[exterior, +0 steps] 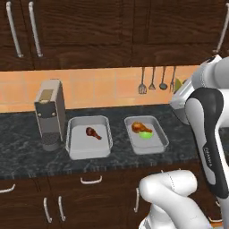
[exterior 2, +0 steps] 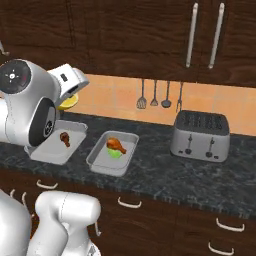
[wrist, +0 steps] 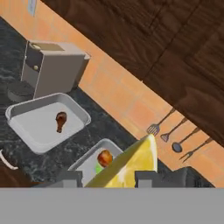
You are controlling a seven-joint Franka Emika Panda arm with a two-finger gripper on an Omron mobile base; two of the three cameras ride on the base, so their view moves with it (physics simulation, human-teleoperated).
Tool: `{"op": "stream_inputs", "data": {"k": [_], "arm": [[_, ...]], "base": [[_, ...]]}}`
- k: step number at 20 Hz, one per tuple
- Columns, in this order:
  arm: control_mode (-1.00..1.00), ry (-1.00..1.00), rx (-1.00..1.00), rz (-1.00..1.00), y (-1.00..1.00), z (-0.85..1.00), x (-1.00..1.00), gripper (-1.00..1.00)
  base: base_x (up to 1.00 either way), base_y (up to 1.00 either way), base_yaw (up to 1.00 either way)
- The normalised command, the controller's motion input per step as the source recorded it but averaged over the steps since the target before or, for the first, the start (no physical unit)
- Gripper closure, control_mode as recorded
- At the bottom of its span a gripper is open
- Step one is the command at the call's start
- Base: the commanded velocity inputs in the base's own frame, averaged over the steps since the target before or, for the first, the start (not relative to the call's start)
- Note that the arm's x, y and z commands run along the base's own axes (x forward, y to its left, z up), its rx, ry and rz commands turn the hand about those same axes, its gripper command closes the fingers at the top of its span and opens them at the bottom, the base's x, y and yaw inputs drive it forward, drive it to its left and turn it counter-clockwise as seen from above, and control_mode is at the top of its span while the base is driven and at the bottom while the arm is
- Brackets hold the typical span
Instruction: Place one lemon wedge and one chicken drumstick in each tupperware on the nearby counter, to pack two identical lunches.
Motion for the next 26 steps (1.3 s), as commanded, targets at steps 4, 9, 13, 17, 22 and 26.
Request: {"op": "stream_inputs", "data": {"k": [4, 9, 13, 17, 22, 26], "arm": [[1.0, 0.0, 0.0, 0.0, 0.0, 0.0, 0.0, 1.0], [1.0, 0.0, 0.0, 0.0, 0.0, 0.0, 0.0, 1.0], [-1.0, 0.0, -0.15, -0.04, 0.4, -0.21, 0.0, 1.0], [-1.0, 0.0, -0.12, -0.06, -0.22, -0.38, 0.0, 1.0], [-1.0, 0.04, 0.0, -0.02, -0.89, -0.32, 0.0, 1.0], [-1.0, 0.14, 0.05, 0.0, -0.42, -0.58, 0.13, 1.0]], "base": [[0.54, 1.0, 0.0], [0.31, 1.0, -0.04], [0.01, 0.5, -0.03], [0.0, 0.0, 0.0], [0.0, 0.0, 0.0], [0.0, 0.0, 0.0]]}}
